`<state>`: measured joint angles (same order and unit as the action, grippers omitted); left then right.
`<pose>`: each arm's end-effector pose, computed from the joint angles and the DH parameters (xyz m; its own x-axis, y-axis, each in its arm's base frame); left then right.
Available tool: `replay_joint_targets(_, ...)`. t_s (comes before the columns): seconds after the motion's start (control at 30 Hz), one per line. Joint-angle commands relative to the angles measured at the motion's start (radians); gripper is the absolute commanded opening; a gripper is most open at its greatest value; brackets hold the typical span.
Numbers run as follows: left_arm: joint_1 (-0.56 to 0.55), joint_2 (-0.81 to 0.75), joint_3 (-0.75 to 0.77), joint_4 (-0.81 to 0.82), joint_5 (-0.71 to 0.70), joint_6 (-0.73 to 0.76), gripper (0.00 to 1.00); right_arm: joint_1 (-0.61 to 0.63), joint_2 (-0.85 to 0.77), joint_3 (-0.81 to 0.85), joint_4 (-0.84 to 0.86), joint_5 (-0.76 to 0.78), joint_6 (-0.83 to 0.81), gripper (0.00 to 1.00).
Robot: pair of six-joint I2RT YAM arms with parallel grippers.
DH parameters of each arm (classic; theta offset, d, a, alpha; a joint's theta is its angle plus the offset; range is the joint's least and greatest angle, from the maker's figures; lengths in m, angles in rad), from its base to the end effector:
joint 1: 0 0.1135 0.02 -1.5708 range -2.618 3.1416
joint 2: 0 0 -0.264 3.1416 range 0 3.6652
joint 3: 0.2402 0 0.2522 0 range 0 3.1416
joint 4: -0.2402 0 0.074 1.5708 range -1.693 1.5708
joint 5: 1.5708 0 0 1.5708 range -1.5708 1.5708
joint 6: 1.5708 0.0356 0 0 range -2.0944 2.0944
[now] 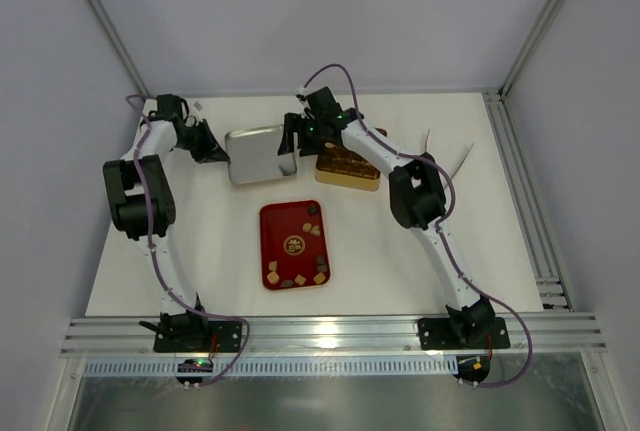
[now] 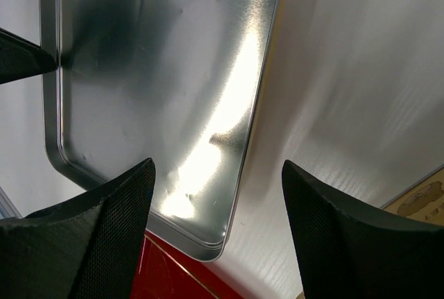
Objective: Pack the chocolate
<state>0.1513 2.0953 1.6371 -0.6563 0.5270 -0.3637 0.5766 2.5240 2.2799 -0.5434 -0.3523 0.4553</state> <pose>0.4422 0.0493 0.1934 -0.8610 -0.4423 -0.2512 -0.2327 0.7816 -0.5787 0.4655 0.3174 0.1893 -0.8483 -0.0593 -0.5262 -0.3817 0.7573 0.5299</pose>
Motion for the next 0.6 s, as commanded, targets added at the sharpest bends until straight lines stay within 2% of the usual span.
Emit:
replay_joint_targets(0.0, 0.01, -0.069, -0.005, -0.003, 0.062, -0.017, 0.0, 0.003, 0.012, 0.021, 0.028, -0.008, 0.02, 0.75)
replay_joint_targets(0.23, 0.011, -0.083, -0.011, -0.002, 0.079, -0.015, 0.0, -0.004, 0.007, -0.019, 0.111, -0.097, 0.098, 0.75)
replay_joint_targets(0.5, 0.011, -0.101, -0.023, 0.006, 0.106, -0.02, 0.0, -0.026, -0.024, -0.097, 0.282, -0.246, 0.25, 0.75)
replay_joint_targets(0.57, 0.011, -0.107, -0.029, 0.015, 0.117, -0.023, 0.0, -0.027, -0.025, -0.103, 0.322, -0.272, 0.281, 0.72)
